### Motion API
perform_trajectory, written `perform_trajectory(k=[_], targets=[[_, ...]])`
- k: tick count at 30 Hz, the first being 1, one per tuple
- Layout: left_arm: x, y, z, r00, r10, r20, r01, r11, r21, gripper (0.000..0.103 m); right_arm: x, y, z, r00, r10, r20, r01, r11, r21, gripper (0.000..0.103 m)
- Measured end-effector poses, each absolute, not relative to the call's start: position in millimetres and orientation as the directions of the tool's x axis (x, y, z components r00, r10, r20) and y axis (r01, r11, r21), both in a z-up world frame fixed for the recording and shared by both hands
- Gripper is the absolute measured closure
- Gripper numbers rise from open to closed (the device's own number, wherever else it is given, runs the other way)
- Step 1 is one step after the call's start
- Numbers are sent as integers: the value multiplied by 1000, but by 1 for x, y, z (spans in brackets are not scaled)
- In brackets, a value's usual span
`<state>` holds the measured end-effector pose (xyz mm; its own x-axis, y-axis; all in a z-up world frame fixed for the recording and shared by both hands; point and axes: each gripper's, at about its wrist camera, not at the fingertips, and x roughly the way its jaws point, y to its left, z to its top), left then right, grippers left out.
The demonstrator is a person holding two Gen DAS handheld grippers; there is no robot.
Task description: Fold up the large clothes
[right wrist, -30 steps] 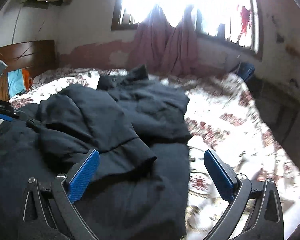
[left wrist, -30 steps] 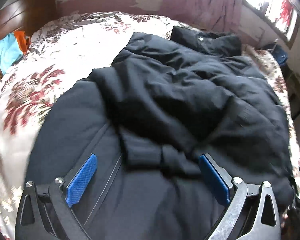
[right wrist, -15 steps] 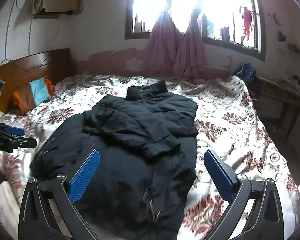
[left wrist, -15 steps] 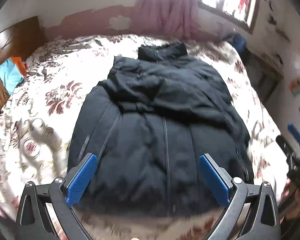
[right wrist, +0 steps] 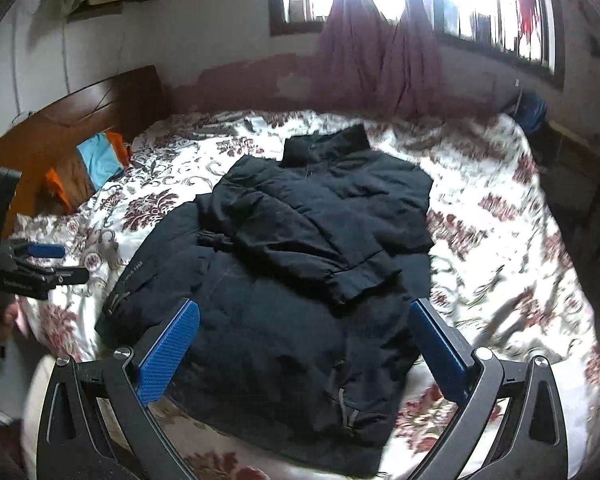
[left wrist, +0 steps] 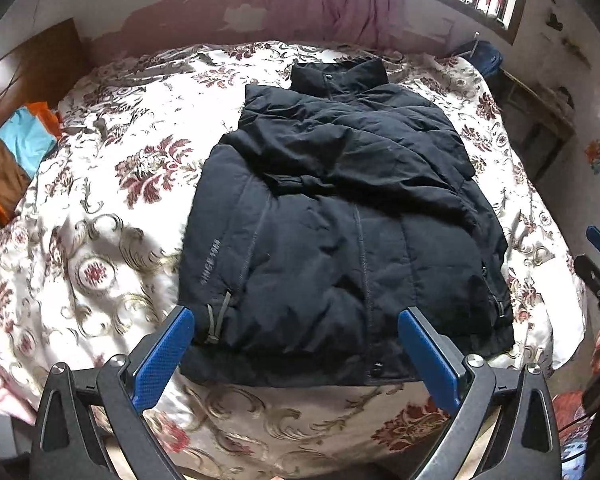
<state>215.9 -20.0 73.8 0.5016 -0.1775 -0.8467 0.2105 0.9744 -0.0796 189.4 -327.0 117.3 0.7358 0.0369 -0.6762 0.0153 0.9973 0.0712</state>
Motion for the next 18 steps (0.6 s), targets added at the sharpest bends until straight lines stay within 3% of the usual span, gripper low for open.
perform_trajectory(k=[4,12,18], targets=[[244,-11,69,497,-149,-855,216,975,-45,0,223,-328,91,714,9,-700,94,990,108,1],[343,1,30,533,-169,-829,194,978,-75,0,336,-339,84,782,-39,-622,102,993,65,1],[426,-20,30,523,-230,-821,146,973,-180,0,374,-345,99,762,-33,-647,110,991,78,1]])
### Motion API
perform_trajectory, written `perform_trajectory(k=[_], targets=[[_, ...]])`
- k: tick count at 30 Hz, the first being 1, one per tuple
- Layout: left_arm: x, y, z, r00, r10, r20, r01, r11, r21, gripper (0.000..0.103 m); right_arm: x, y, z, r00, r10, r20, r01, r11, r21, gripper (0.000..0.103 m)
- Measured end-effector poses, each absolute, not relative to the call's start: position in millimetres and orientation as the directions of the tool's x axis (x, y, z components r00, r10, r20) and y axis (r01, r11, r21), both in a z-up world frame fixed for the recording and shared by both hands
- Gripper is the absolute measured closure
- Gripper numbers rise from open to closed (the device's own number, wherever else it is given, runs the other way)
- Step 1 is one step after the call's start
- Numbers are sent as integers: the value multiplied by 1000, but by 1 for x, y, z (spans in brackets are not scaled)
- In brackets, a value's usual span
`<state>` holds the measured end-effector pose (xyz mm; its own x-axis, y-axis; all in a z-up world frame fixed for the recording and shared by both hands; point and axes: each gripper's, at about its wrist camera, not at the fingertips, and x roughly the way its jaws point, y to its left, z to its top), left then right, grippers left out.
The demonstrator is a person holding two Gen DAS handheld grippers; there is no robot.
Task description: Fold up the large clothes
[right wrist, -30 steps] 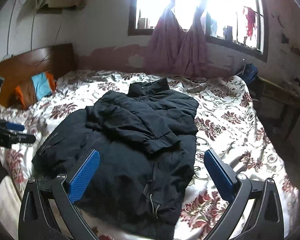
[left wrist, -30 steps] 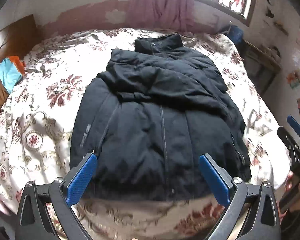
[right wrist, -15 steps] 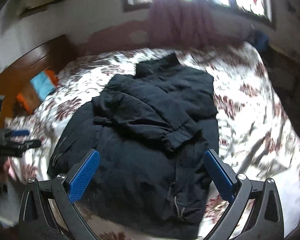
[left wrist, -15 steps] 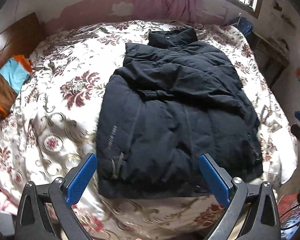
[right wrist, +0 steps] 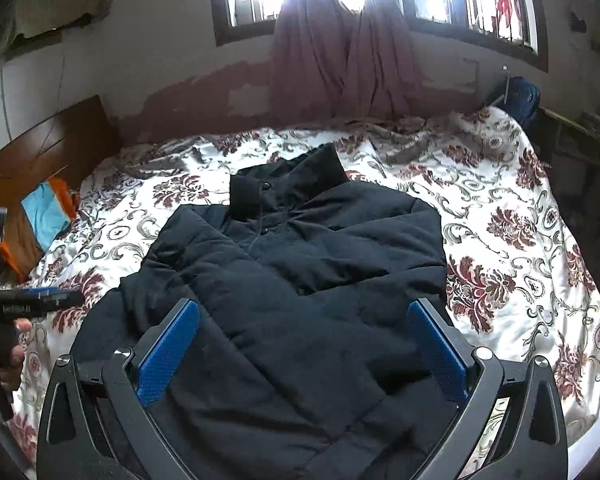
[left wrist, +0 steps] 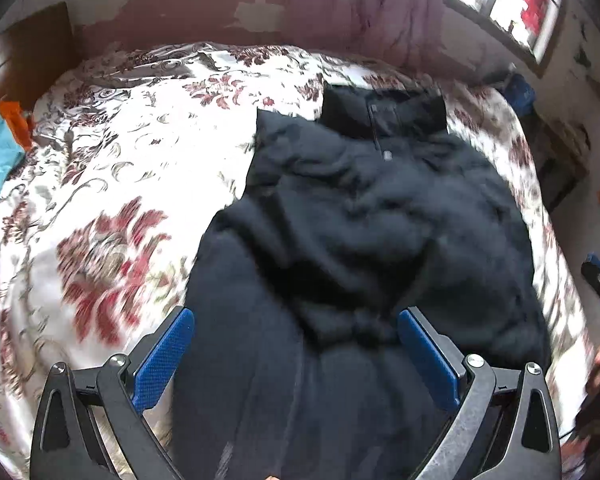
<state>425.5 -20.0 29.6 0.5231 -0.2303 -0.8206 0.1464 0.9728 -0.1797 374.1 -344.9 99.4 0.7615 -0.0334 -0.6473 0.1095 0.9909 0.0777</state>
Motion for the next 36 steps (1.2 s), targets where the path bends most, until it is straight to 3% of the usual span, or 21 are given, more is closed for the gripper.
perform_trajectory(k=[6,12,19,27,29,31,33,36], targets=[[463,-46,59,491,-179,-852,-1,979,-206,0,370,-368,99,679,-14,-734,82,995,58,1],[483,-67,70,436,-172,-883,-36,977,-209,0,392,-391,91,673,-31,-739,3,999,-39,2],[526,-86,60,437,-163,-885,-18,982,-190,0,430,-408,79,661,11,-750,24,999,35,2],[625,-104,36,456,-187,-870,54,982,-183,0,492,-414,68,699,45,-714,94,984,153,2],[651,-108,30,474,-190,-860,54,981,-187,0,515,-412,68,711,34,-703,107,982,155,4],[677,-112,29,495,-188,-848,51,981,-188,0,551,-411,68,721,31,-692,116,980,164,19],[704,-116,31,528,-171,-832,40,983,-177,0,582,-409,69,725,37,-687,112,979,171,25],[732,-126,32,560,-133,-818,25,989,-144,2,626,-405,71,743,17,-669,119,980,157,28]])
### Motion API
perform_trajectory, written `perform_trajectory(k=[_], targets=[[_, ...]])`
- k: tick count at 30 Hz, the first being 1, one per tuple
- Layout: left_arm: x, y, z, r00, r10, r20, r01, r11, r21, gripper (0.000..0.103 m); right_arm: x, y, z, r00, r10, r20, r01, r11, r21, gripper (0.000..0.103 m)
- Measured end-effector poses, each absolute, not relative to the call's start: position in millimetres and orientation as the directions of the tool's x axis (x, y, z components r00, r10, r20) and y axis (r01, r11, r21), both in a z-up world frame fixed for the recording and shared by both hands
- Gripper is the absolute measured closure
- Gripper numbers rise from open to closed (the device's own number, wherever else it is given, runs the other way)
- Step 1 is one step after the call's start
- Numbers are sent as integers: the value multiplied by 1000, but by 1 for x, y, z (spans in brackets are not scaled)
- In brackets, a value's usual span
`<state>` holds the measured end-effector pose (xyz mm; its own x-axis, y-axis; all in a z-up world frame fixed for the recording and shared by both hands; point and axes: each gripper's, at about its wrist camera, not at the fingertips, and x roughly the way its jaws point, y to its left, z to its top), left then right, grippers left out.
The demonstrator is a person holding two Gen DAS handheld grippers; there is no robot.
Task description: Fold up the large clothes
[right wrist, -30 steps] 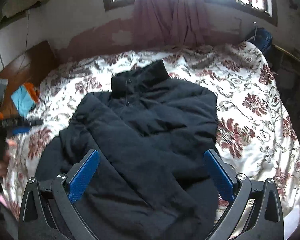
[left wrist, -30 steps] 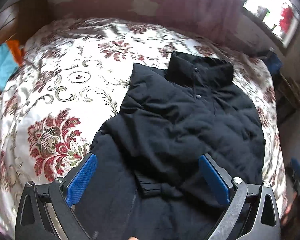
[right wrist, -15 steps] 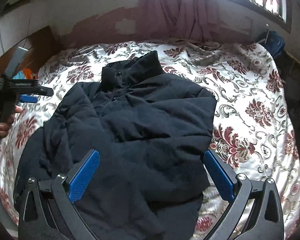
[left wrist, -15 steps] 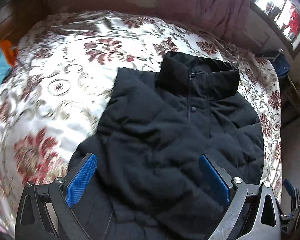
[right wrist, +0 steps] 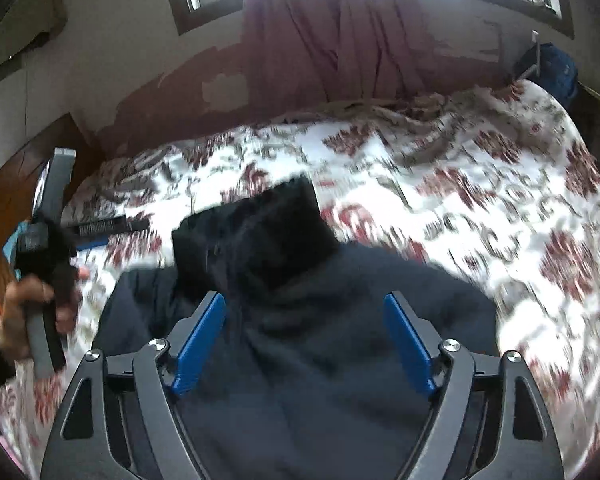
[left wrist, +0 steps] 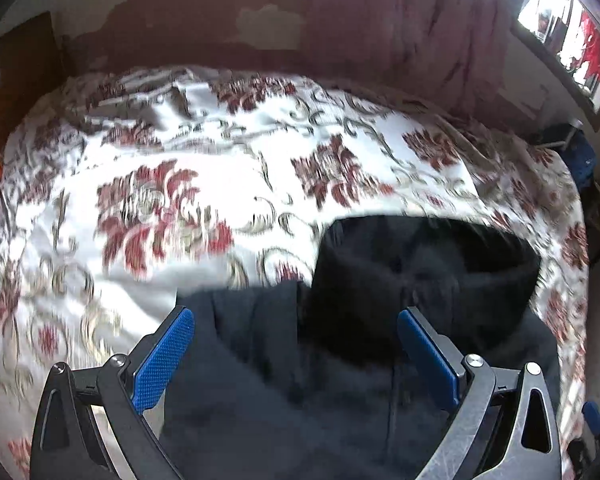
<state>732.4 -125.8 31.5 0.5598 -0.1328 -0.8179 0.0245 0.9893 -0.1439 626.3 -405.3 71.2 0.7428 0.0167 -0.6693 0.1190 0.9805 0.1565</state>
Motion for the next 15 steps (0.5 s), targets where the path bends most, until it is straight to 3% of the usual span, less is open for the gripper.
perform_trajectory(k=[2,5,9,11,13,15], targets=[[748,-132,28,557,-137,-819,41,990,-138,2,653,-404,72,746,0,-666,131,980,147,29],[774,-141,16,528,-126,-840,48,992,-119,2,703,-408,66,723,-5,-691,168,971,169,39],[798,-141,1,504,-132,-854,22,990,-140,18,739,-414,52,700,27,-714,228,939,258,47],[809,-138,-7,482,-158,-861,-3,983,-182,28,747,-414,46,691,24,-722,242,934,263,57],[819,-137,-18,452,-196,-870,-20,973,-229,56,750,-411,39,672,9,-740,254,937,242,78],[826,-138,-29,417,-263,-870,-10,956,-293,73,743,-410,36,680,19,-733,225,946,234,87]])
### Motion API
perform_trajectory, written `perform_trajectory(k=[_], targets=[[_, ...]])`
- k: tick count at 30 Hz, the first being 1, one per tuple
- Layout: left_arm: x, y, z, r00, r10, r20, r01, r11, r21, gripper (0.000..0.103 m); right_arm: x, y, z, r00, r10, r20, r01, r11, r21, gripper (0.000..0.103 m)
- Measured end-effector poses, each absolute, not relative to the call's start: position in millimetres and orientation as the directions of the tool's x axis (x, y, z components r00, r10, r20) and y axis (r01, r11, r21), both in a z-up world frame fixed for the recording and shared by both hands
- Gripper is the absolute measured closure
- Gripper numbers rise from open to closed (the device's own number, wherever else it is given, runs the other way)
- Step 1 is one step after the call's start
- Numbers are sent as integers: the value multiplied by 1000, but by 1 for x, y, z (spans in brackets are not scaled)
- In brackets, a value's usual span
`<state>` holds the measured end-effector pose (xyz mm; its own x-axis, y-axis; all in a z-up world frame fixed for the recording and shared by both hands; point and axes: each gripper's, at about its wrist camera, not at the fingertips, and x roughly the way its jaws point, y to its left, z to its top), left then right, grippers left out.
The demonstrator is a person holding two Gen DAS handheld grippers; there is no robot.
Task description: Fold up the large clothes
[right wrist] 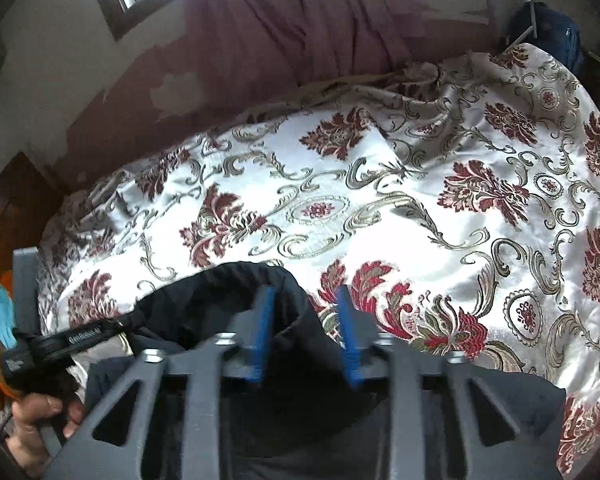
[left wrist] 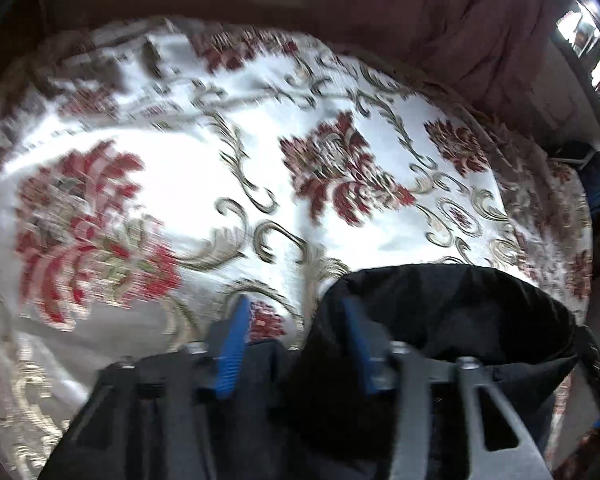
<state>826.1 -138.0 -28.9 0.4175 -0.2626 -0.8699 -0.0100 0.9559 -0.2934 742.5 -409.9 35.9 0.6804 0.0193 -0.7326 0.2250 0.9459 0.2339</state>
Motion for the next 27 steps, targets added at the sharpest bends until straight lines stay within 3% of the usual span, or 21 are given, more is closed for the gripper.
perform_trajectory(k=[2,4,8,13,22,27], targets=[[826,-141,-31,414,-320,-852,14,938,-346,91,731,-407,40,700,3,-714,192,962,193,91],[821,-145,-26,440,-334,-833,63,937,-343,93,711,-405,48,728,14,-686,151,972,180,94],[790,-135,-6,511,-362,-780,157,931,-330,95,659,-396,61,751,38,-659,53,992,117,96],[738,-100,7,509,-417,-753,203,909,-365,97,612,-389,51,690,59,-722,-15,998,66,98],[680,-110,-31,365,-362,-858,349,907,-234,97,609,-393,2,560,10,-828,-3,1000,10,99],[683,-122,-60,331,-317,-889,344,917,-200,97,613,-385,-20,537,-20,-843,-3,1000,-26,99]])
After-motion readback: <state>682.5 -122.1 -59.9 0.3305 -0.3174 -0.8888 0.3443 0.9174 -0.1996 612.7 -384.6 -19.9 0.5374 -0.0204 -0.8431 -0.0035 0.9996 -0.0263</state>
